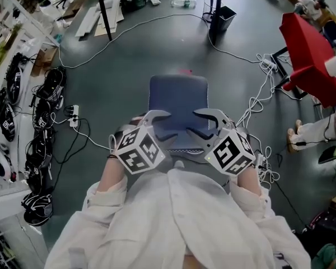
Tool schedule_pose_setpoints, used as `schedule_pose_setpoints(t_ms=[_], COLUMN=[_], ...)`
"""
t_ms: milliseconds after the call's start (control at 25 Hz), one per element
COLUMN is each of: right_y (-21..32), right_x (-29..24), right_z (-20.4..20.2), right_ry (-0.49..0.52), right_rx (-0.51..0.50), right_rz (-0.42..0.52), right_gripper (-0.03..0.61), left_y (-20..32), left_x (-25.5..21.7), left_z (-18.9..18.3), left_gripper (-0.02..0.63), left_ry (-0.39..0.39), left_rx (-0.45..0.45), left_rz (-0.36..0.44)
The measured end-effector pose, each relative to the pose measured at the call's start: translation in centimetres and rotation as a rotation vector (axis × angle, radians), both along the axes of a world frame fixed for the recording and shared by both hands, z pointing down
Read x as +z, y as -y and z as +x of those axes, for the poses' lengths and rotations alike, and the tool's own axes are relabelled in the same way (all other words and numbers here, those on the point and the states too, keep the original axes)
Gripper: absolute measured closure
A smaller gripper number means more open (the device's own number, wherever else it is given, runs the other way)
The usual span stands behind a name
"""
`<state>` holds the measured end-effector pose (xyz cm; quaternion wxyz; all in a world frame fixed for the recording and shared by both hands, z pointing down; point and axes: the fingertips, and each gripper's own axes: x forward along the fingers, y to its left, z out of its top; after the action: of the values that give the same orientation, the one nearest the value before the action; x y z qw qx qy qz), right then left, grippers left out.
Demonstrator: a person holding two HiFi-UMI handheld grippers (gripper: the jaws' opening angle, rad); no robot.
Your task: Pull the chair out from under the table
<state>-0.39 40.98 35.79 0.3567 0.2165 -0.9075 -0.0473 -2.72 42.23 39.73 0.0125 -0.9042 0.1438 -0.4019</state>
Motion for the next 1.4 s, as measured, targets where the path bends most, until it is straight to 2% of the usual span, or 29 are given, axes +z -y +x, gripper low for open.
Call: schedule_pose_setpoints(t_ms=[120, 320, 400, 520, 640, 760, 840, 1080, 1240, 1400], right_y=[1.1, 3.2, 4.1, 4.7, 4.7, 4.8, 4.8, 5.5, 5.8, 6.2], right_x=[-1.6, -5.3, -6.7, -9.0, -10.7, -11.6, -12.0, -13.3, -13.5, -13.4], right_z=[-0.4, -0.8, -0.6, -0.6, -0.8, -0.7, -0.5, 0.0, 0.4, 0.2], right_ry=[0.031, 0.156, 0.211, 0.291, 0.345, 0.399, 0.433, 0.523, 0.591, 0.587], right_rx=[0.030, 0.123, 0.164, 0.198, 0.208, 0.225, 0.233, 0.277, 0.330, 0.327], right_rz=[0.039, 0.126, 0.160, 0.210, 0.230, 0.233, 0.233, 0.267, 0.255, 0.239], right_gripper=[0.426, 0.434, 0.448, 0.525, 0.557, 0.569, 0.574, 0.575, 0.575, 0.575], left_y=[1.3, 4.2, 5.1, 5.9, 6.4, 7.0, 7.4, 7.9, 7.6, 7.5], left_x=[-2.0, -7.0, -8.9, -11.0, -12.8, -14.4, -14.9, -14.8, -14.0, -13.9], left_z=[-0.5, -0.6, -0.4, -0.4, -0.4, -0.9, -1.3, -1.7, -1.6, -0.9], left_gripper=[0.379, 0.419, 0.434, 0.440, 0.481, 0.535, 0.564, 0.589, 0.595, 0.595], left_ry=[-0.055, -0.275, -0.339, -0.407, -0.524, -0.665, -0.717, -0.730, -0.698, -0.686], left_rx=[-0.028, -0.162, -0.202, -0.231, -0.274, -0.353, -0.390, -0.424, -0.414, -0.387], left_rz=[0.035, 0.095, 0.136, 0.182, 0.172, 0.140, 0.129, 0.127, 0.122, 0.090])
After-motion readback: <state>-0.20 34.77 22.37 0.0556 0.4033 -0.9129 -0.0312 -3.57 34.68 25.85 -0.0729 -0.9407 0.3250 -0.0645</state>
